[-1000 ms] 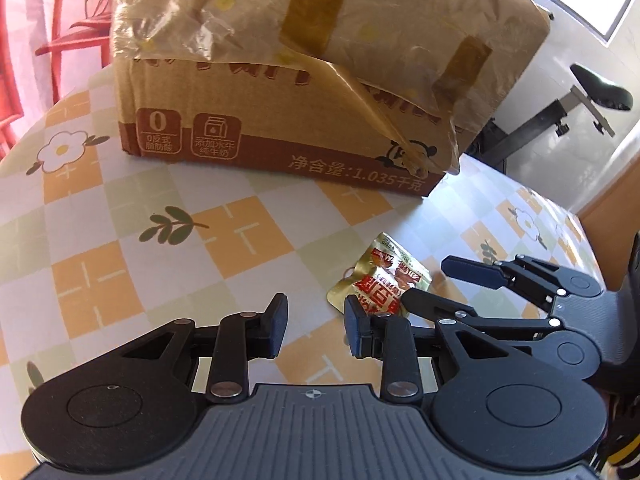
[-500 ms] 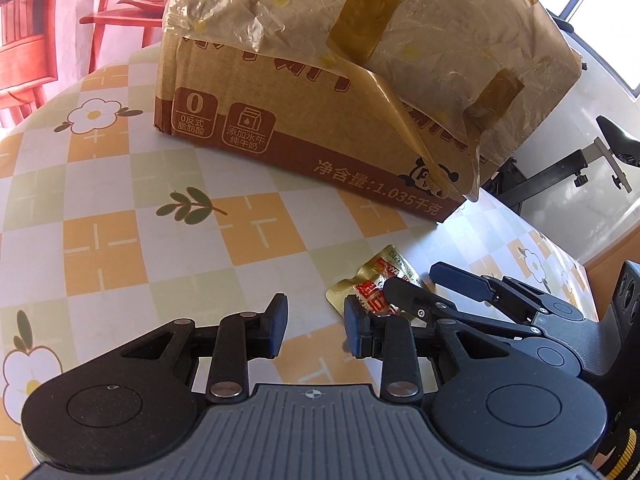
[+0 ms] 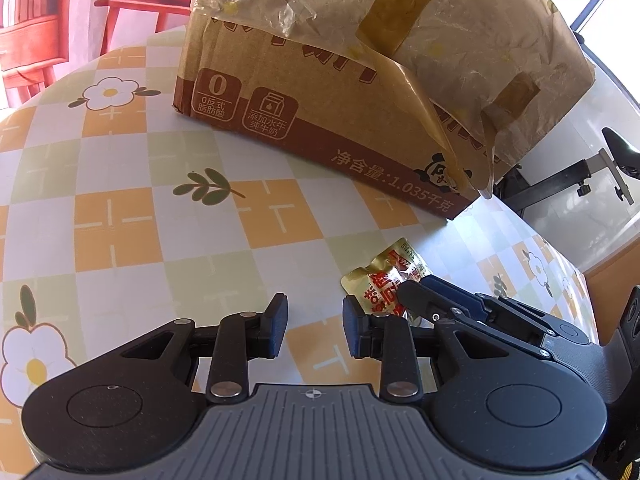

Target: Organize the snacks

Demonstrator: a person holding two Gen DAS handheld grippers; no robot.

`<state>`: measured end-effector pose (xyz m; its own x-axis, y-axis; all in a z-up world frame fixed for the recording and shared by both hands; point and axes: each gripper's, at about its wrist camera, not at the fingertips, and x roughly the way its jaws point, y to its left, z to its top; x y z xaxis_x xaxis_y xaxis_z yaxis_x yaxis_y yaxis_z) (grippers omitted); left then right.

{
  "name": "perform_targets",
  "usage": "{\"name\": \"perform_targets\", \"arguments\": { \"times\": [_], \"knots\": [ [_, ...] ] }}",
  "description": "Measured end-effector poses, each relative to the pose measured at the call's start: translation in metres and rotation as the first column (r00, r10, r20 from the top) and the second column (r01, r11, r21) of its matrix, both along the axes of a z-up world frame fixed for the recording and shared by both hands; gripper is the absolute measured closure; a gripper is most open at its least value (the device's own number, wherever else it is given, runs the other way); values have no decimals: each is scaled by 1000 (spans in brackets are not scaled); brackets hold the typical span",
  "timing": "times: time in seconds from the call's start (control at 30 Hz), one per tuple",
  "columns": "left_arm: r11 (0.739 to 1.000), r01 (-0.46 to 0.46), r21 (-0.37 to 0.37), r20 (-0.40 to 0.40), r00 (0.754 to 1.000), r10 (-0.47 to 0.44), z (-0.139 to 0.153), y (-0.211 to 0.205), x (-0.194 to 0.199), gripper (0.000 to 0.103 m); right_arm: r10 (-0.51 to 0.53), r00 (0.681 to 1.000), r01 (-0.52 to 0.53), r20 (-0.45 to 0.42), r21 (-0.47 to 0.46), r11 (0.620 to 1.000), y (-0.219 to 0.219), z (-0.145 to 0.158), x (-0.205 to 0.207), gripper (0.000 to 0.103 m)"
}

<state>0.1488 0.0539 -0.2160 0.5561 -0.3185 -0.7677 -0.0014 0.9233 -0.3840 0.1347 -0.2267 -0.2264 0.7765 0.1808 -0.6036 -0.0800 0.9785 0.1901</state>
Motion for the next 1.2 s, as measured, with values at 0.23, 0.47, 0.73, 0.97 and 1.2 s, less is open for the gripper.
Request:
{"name": "perform_targets", "arguments": {
  "times": [0.23, 0.47, 0.73, 0.97, 1.2],
  "knots": [
    [1000, 18, -15, 1, 1000, -18, -1, -4, 0, 72, -27, 1000, 27, -15, 38, 999, -5, 2, -8, 79],
    [992, 119, 30, 54, 991, -121, 2, -20, 32, 72, -187, 982, 189, -24, 88, 978, -24, 4, -36, 77],
    [969, 247, -4, 36, 968, -247, -3, -45, 47, 72, -211, 977, 212, -31, 48, 976, -14, 4, -57, 75],
    [951, 286, -116, 5, 958, -287, -12, -55, 29, 72, -165, 986, 165, -20, -27, 986, 4, 4, -61, 67],
    [946, 324, -21, 6, 946, -324, -8, -65, 36, 72, -121, 992, 119, -36, -64, 991, 6, 5, -52, 58]
  ]
}}
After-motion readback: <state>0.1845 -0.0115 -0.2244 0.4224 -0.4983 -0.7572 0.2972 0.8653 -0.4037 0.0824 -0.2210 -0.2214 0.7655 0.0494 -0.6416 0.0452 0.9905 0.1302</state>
